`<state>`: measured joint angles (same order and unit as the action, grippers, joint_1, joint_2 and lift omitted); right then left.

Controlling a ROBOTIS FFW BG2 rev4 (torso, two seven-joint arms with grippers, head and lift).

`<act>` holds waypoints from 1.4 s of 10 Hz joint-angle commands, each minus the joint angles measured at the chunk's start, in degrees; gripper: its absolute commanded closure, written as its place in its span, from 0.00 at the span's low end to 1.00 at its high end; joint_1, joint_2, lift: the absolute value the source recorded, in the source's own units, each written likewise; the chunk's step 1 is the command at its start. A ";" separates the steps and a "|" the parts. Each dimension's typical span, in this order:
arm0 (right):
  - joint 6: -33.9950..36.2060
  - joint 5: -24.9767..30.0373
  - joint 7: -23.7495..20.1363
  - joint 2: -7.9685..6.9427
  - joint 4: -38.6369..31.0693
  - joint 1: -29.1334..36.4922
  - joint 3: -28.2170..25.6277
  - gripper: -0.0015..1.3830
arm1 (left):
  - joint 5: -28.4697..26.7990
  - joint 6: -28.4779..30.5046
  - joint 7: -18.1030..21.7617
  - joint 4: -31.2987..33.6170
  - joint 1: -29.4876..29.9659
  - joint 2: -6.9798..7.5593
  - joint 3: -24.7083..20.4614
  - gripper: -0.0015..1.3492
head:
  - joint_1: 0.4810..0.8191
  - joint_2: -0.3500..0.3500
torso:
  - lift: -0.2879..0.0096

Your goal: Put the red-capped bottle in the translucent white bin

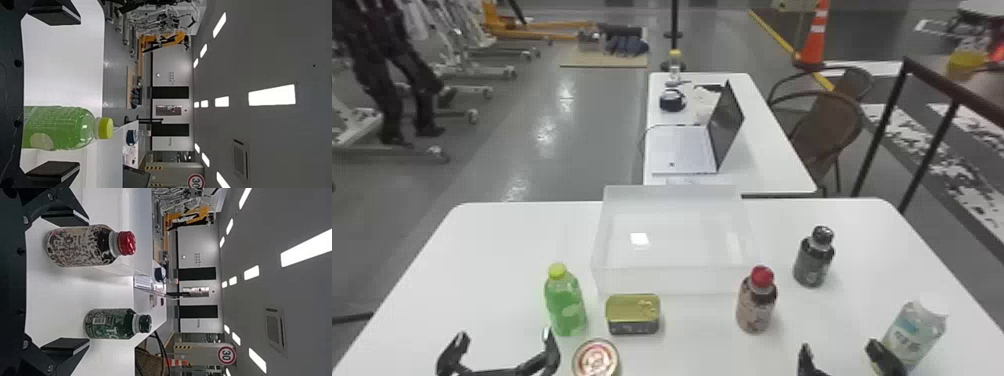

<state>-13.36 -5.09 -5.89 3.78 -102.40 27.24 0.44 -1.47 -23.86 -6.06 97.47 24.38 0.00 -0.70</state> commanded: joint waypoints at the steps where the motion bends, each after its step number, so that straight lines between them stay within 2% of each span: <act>1: 0.00 0.00 0.00 0.00 -0.08 0.00 0.00 0.15 | -0.20 -0.05 0.00 0.00 0.05 -0.15 0.00 0.01 | 0.20 0.50 | 0.63; 12: 0.00 -1.15 -0.09 0.09 0.80 -0.09 0.00 0.15 | -0.28 -0.13 0.00 0.09 0.05 -0.15 -0.18 0.01 | 0.20 0.50 | 0.63; 14: -0.09 -2.38 -1.76 1.76 2.91 -1.49 0.00 0.15 | -0.20 0.04 0.00 0.09 -0.03 -0.15 -0.18 0.01 | 0.20 0.50 | 0.63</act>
<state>-13.41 -7.09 -7.58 5.03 -100.13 26.18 0.44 -1.71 -23.86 -6.06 97.56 24.36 0.00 -0.93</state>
